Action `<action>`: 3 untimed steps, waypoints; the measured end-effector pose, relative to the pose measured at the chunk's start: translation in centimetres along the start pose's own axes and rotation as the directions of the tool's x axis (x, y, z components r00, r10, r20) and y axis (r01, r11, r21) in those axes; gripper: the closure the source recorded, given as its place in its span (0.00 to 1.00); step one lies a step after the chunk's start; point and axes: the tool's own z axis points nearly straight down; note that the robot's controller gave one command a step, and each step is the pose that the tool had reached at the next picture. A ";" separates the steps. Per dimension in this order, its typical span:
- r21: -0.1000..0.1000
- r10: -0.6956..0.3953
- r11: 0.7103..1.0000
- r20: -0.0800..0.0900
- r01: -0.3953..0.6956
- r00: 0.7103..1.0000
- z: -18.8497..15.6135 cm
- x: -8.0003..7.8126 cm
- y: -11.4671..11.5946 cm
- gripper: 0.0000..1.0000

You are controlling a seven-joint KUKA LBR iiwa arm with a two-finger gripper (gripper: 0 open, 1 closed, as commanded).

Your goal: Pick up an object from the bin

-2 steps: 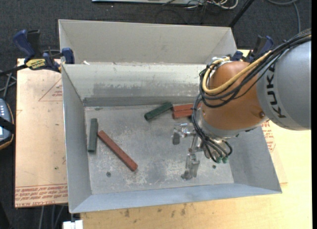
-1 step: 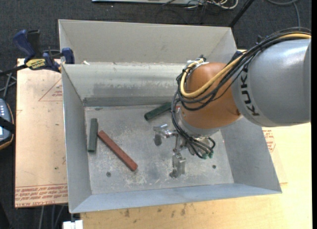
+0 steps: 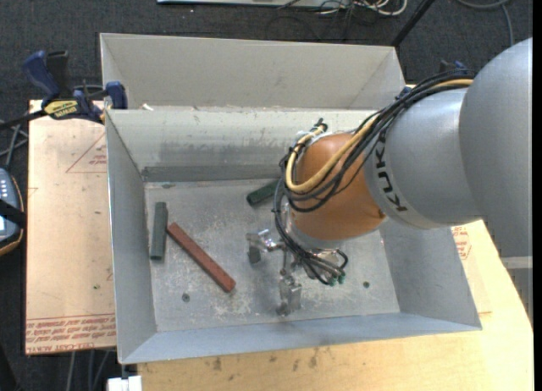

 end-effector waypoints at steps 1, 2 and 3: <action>-0.001 0.107 0.994 -0.003 -0.107 0.994 1.3 -1.7 5.8 1.00; -0.001 0.108 0.994 -0.003 -0.108 0.994 1.3 -1.7 5.7 0.00; -0.001 0.108 0.994 -0.004 -0.108 0.994 1.3 -1.6 5.7 0.00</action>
Offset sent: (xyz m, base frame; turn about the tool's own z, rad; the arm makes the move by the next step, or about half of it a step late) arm 0.0000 0.0000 0.0000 0.0000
